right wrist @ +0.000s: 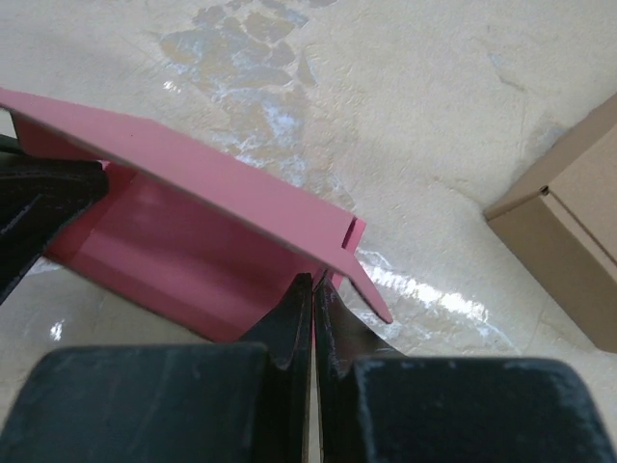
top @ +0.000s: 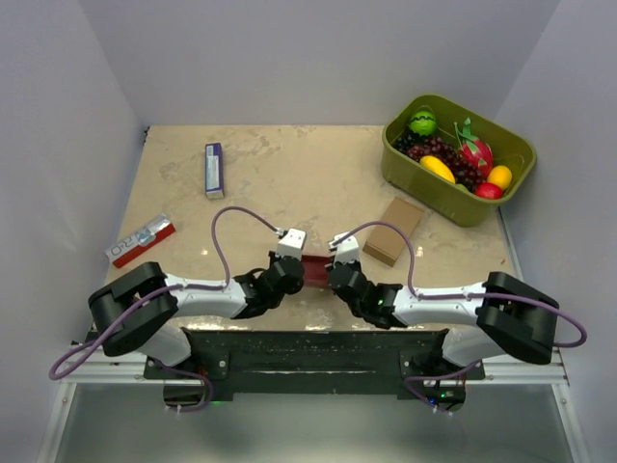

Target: Fold the paper box

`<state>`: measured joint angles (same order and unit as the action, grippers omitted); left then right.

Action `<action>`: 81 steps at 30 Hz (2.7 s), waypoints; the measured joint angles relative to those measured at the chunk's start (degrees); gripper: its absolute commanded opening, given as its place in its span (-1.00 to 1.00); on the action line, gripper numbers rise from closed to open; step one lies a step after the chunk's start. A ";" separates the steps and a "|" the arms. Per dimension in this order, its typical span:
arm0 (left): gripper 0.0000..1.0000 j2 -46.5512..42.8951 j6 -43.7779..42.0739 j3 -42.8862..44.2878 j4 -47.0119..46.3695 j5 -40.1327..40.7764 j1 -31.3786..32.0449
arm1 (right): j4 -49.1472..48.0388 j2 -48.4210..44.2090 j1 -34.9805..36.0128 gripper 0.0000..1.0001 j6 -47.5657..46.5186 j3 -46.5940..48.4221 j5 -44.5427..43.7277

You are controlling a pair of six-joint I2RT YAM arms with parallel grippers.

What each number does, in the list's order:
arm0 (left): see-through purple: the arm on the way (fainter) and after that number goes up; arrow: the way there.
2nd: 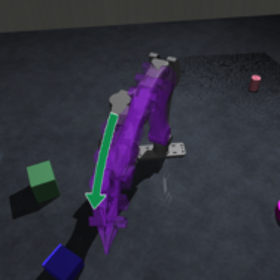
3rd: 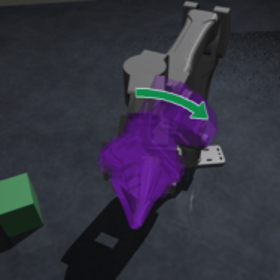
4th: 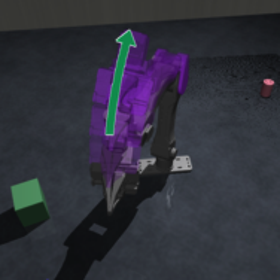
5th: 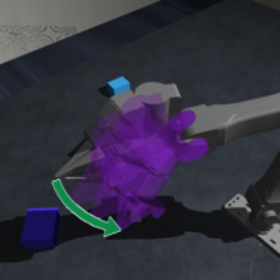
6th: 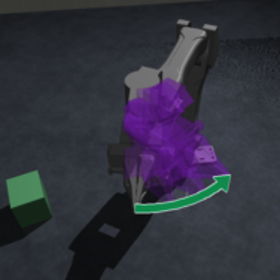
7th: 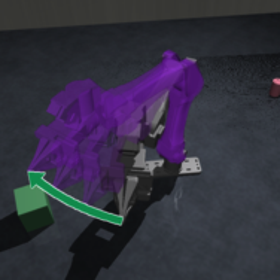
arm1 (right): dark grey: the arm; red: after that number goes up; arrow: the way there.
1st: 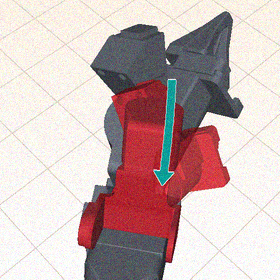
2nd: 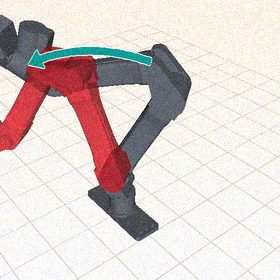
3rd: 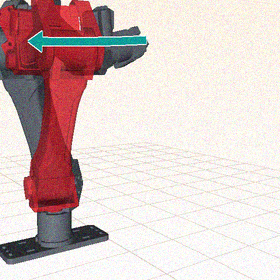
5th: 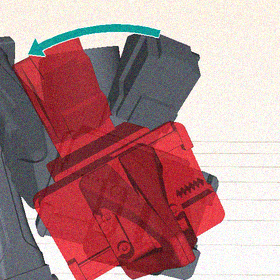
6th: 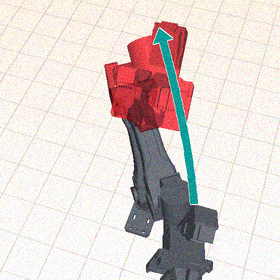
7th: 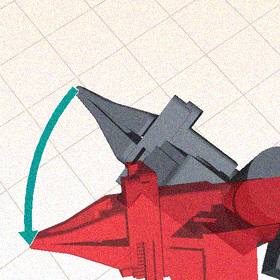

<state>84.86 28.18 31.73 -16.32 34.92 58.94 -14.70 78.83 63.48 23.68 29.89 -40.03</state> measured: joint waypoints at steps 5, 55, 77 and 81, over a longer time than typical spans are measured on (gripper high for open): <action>-1.00 -0.22 2.25 -3.87 -0.42 -3.69 0.98 | -0.04 0.94 3.93 -1.00 3.17 -0.33 -0.63; 0.27 -22.21 -17.42 -2.19 12.57 -29.86 -18.12 | 21.11 -6.29 -8.66 0.47 -1.75 11.52 16.65; -0.78 -18.01 -18.91 -1.81 11.54 -33.33 -18.69 | 18.49 -3.02 -9.51 -0.41 -4.92 11.61 19.02; -0.98 -17.66 -18.88 -1.81 11.23 -33.57 -18.69 | 18.45 -3.02 -9.51 -0.58 -4.92 11.61 18.99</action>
<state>67.20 9.30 29.91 -5.08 1.34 40.25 3.75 75.81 53.98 18.76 41.50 -21.04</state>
